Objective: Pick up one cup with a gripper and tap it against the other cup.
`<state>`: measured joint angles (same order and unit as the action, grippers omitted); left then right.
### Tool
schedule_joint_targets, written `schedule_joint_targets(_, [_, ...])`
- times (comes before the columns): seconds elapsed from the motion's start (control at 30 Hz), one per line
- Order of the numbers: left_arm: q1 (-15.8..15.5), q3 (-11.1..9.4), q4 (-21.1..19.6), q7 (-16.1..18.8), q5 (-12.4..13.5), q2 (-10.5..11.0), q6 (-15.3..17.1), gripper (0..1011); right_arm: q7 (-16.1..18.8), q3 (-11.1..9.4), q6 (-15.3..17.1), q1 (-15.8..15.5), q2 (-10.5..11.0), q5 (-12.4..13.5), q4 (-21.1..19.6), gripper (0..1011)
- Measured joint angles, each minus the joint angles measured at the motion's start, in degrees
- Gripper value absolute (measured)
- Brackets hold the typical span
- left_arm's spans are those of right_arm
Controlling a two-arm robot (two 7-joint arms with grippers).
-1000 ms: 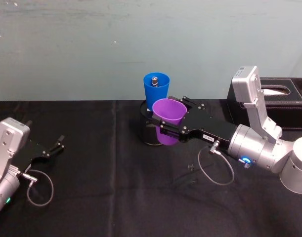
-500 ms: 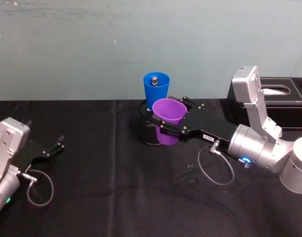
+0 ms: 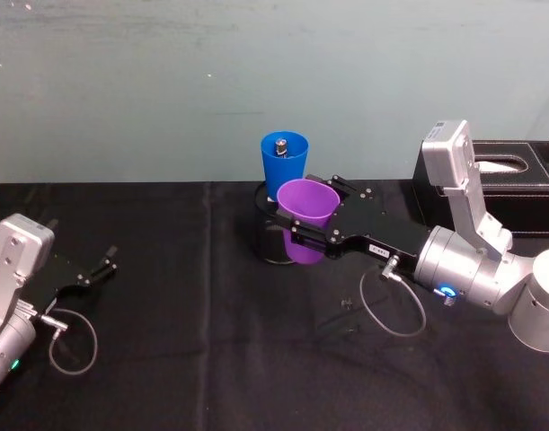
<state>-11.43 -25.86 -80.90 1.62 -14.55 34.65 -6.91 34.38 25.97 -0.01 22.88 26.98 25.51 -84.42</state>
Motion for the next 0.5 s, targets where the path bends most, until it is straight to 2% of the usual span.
schedule_joint_targets(0.5, [0.0,0.0,0.0,0.0,0.0,0.0,0.0,1000,0.0,0.0,0.0,0.0,0.0,0.0,0.0,751])
